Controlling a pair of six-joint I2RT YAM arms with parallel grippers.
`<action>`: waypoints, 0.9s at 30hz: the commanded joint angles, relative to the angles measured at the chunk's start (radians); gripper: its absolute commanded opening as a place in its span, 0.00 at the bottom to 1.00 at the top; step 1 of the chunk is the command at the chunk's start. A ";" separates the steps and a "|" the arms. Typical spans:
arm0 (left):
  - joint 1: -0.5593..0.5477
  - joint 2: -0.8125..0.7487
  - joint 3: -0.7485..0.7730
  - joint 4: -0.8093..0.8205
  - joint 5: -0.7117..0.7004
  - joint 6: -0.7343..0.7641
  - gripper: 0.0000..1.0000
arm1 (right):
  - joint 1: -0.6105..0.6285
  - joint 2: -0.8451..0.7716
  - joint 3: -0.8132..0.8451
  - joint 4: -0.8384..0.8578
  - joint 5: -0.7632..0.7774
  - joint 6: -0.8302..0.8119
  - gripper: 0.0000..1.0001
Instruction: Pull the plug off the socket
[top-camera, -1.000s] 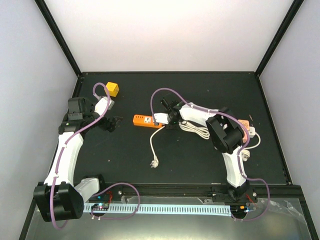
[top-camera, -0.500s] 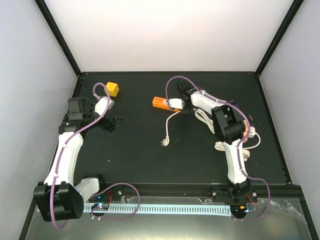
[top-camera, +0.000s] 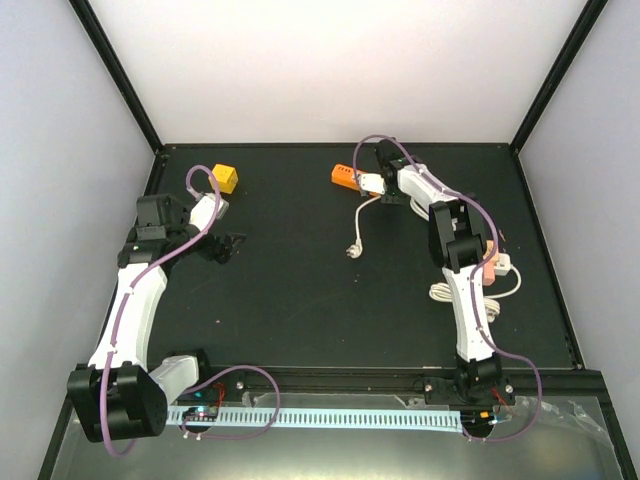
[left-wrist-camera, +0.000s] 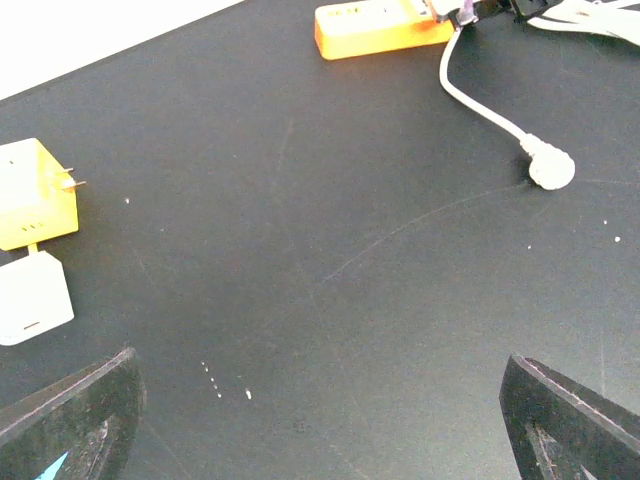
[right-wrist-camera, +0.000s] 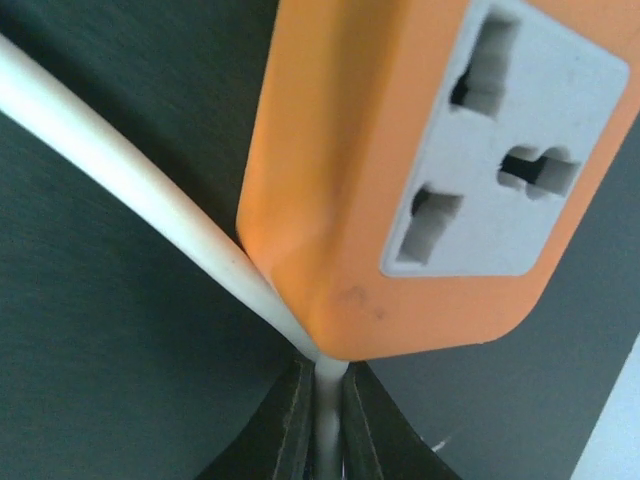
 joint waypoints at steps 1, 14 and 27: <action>0.003 0.013 0.004 0.016 0.005 -0.013 0.99 | -0.057 0.056 0.018 0.035 0.078 -0.074 0.12; 0.003 0.000 0.000 0.000 -0.018 -0.009 0.99 | -0.134 0.074 0.011 0.242 0.121 -0.217 0.17; 0.004 -0.024 0.021 -0.009 0.005 0.005 0.99 | -0.137 -0.238 -0.160 0.105 -0.051 -0.044 0.83</action>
